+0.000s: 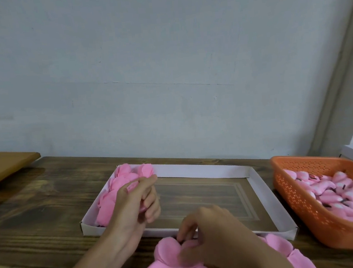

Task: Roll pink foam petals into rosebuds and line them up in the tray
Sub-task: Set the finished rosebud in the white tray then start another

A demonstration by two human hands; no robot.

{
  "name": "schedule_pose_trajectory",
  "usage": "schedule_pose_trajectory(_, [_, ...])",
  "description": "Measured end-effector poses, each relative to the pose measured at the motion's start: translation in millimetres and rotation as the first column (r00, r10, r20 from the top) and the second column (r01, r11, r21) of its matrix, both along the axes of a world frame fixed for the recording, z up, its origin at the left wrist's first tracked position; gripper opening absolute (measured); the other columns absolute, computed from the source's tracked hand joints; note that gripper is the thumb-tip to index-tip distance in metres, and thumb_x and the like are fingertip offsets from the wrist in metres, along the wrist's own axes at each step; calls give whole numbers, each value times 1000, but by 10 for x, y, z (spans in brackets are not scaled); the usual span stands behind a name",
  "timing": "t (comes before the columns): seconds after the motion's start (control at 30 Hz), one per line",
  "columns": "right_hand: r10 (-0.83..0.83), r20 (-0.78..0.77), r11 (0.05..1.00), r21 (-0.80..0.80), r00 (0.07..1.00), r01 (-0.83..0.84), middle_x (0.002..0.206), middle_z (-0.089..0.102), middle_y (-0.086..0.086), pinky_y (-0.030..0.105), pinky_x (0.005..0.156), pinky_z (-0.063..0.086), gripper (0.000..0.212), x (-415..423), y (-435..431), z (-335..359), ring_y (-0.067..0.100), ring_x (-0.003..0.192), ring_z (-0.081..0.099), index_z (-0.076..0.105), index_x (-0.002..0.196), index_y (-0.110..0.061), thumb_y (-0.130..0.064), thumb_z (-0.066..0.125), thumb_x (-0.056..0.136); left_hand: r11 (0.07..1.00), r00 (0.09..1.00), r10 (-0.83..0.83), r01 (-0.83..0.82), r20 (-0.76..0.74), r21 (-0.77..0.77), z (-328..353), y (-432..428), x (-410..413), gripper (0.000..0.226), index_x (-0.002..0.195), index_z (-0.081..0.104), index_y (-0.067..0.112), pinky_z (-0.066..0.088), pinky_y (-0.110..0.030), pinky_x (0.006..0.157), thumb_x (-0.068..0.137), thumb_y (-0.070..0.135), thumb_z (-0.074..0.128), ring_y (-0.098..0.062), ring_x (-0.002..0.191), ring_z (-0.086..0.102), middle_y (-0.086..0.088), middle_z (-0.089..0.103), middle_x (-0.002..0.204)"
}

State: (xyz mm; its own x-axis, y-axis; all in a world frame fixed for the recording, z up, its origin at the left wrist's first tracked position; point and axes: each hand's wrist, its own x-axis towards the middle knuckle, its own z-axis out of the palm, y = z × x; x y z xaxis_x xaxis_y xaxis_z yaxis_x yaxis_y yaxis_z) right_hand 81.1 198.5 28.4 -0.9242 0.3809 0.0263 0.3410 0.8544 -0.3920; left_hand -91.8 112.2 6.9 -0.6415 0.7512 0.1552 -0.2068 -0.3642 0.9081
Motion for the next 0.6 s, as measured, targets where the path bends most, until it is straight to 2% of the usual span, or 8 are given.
schedule_pose_trajectory(0.07, [1, -7, 1000, -28, 1000, -1, 86, 74, -20, 6, 62, 45, 20, 5, 26, 4, -10, 76, 60, 80, 96, -37, -33, 79, 76, 1000, 1000, -24, 23, 17, 8, 26, -13, 5, 48, 56, 41, 20, 23, -21, 39, 100, 27, 57, -10, 34, 24, 4, 28, 44])
schedule_pose_trajectory(0.23, [2, -41, 1000, -25, 999, -3, 88, 72, -28, 6, 64, 47, 21, 2, 41, -10, -11, 80, 59, 77, 95, -46, -30, 77, 81, 989, 980, -149, 147, 130, 22, 102, -47, 66, 41, 60, 38, 13, 10, -29, 45, 87, 27, 65, -11, 37, 22, -2, 25, 50])
schedule_pose_trajectory(0.4, [45, -82, 997, -54, 996, -49, 80, 71, -27, 3, 65, 41, 14, 14, 17, 2, -9, 79, 60, 80, 92, -36, -27, 73, 83, 982, 971, -190, 185, 145, 46, 109, -50, 50, 31, 69, 42, 11, 15, -28, 47, 85, 21, 66, -11, 44, 26, -2, 34, 56])
schedule_pose_trajectory(0.47, [49, -86, 994, -94, 995, -57, 85, 74, -22, 4, 64, 42, 10, 8, -2, 9, -9, 76, 60, 81, 91, -34, -34, 74, 84, 979, 970, -196, 186, 146, 82, 89, -34, 37, 29, 69, 43, 11, 15, -28, 48, 85, 18, 67, -10, 44, 28, -4, 35, 61])
schedule_pose_trajectory(0.6, [16, -151, 994, -107, 988, -32, 83, 75, -17, 14, 66, 49, 32, -26, -84, -23, 0, 79, 65, 79, 92, -34, -63, 71, 82, 973, 970, -199, 179, 136, 145, 44, 2, 17, 33, 69, 42, 13, 22, -22, 41, 80, 14, 73, -9, 43, 29, -4, 34, 65])
